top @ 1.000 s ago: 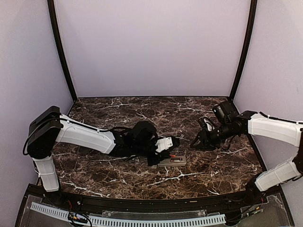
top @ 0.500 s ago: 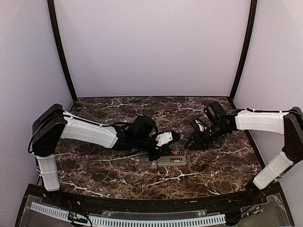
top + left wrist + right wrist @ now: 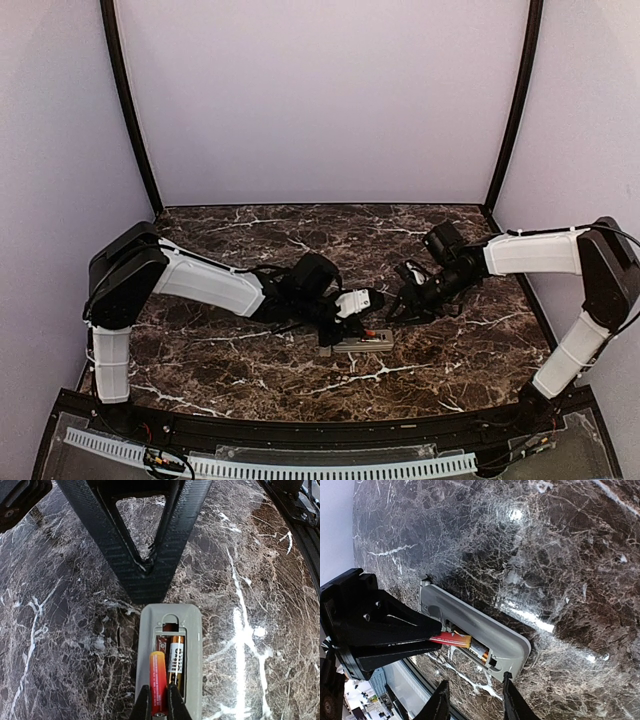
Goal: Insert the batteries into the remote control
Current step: Place the battery in the battery compartment.
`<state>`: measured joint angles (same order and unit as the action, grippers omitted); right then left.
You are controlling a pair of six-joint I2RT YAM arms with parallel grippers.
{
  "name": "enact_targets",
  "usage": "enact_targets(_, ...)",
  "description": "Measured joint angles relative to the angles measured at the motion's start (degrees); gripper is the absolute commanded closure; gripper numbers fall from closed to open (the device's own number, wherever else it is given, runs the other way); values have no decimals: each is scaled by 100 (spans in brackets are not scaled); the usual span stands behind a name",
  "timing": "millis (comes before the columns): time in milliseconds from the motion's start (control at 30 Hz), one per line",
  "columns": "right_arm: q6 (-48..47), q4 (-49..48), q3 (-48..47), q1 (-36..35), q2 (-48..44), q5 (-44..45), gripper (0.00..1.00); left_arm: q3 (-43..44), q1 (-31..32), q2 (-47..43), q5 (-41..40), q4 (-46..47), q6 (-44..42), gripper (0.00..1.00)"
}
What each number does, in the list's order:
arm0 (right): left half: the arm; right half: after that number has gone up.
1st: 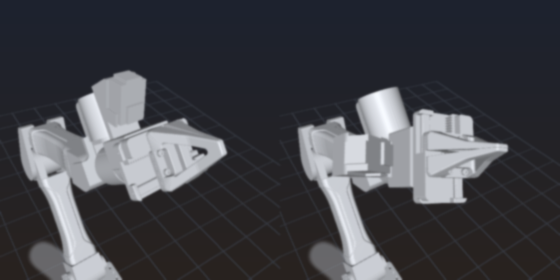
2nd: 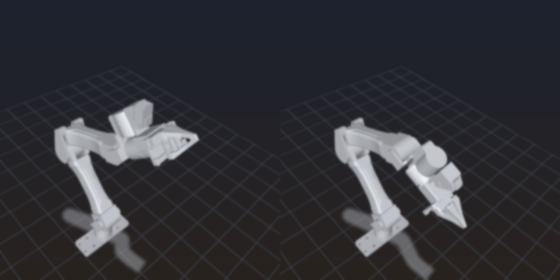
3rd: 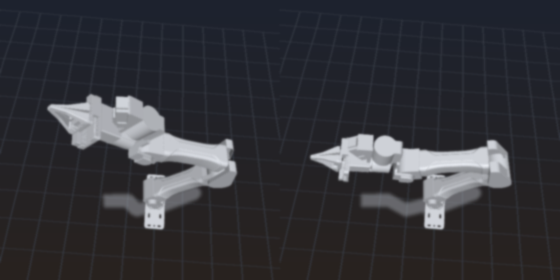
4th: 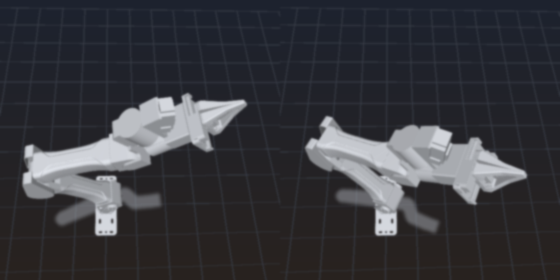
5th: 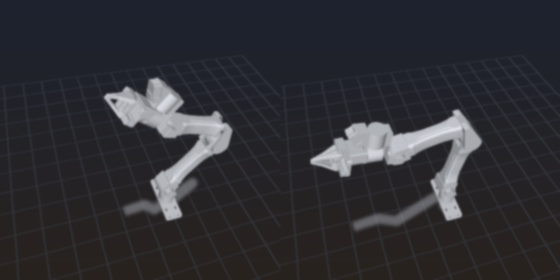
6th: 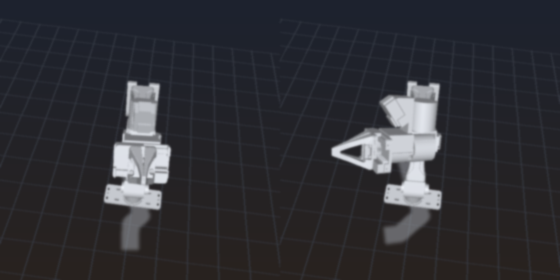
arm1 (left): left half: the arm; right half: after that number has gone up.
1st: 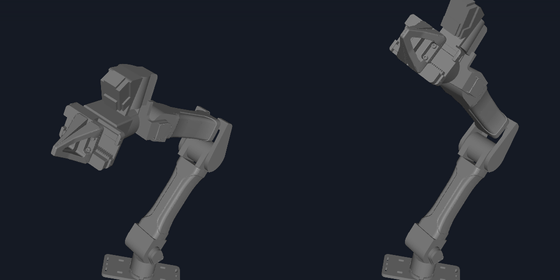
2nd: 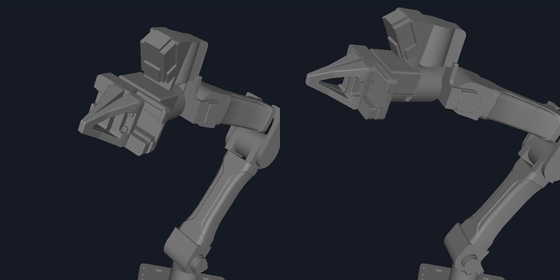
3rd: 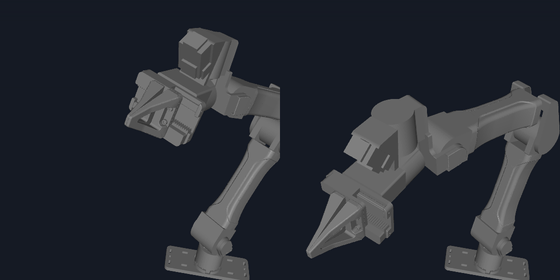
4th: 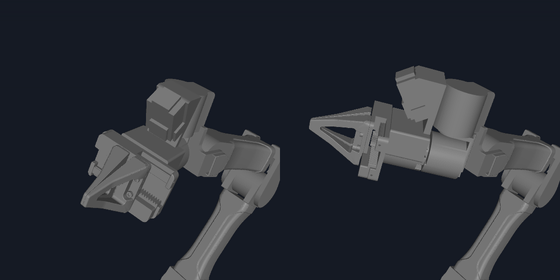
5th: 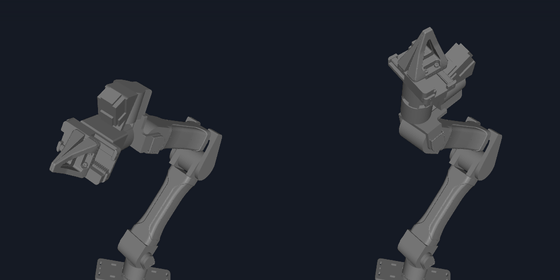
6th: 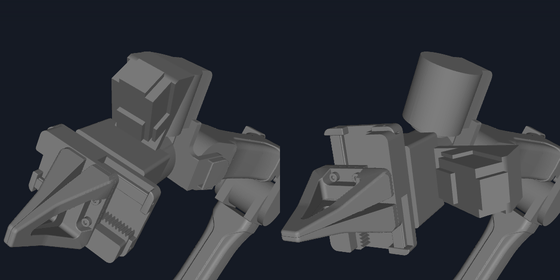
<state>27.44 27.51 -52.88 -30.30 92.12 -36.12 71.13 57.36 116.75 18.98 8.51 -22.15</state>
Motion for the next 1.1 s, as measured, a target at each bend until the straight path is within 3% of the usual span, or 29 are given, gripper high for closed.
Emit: enact_targets(1100,52,-219,223,0,120,-63,67,127,-11,197,-7,-9,-273,100)
